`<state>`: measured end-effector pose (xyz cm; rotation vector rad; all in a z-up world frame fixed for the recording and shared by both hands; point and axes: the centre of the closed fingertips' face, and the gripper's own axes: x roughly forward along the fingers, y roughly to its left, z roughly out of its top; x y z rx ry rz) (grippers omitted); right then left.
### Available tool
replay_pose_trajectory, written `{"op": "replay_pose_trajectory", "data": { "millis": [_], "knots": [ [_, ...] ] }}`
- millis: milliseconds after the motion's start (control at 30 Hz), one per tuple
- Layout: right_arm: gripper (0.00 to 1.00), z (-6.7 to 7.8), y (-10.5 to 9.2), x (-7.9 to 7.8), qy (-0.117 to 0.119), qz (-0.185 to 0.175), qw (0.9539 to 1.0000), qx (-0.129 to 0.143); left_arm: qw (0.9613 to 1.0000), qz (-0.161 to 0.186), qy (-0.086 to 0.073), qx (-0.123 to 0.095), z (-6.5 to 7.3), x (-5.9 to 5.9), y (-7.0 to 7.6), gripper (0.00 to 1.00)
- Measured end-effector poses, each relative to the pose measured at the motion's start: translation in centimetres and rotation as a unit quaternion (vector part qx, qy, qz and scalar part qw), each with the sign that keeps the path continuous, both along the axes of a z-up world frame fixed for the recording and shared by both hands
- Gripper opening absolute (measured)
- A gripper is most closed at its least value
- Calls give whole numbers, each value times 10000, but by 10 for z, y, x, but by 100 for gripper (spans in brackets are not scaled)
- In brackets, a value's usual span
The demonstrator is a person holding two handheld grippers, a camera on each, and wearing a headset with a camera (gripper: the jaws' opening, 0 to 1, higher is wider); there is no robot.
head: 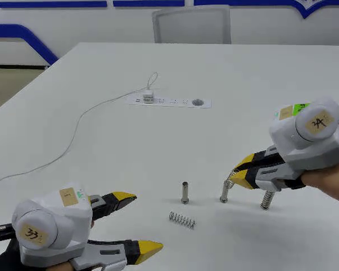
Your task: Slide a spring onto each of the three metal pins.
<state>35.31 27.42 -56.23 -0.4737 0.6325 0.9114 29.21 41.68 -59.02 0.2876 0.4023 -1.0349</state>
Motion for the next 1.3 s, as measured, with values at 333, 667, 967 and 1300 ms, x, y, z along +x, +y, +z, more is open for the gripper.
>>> {"op": "replay_pose_trajectory", "data": {
  "millis": [333,667,967,1300],
  "knots": [
    [12,-8,1,10,108,-46,9999,-105,10000,21,-4,-13,0,0,1,62],
    [12,-15,1,13,210,-42,9996,-169,10000,36,3,-23,0,1,1,62],
    [12,-31,4,17,387,-23,9989,-278,10000,36,10,-10,0,1,2,62],
    [12,-51,4,20,612,-95,9975,-345,10000,47,20,-15,-1,2,2,62]
  ]
}}
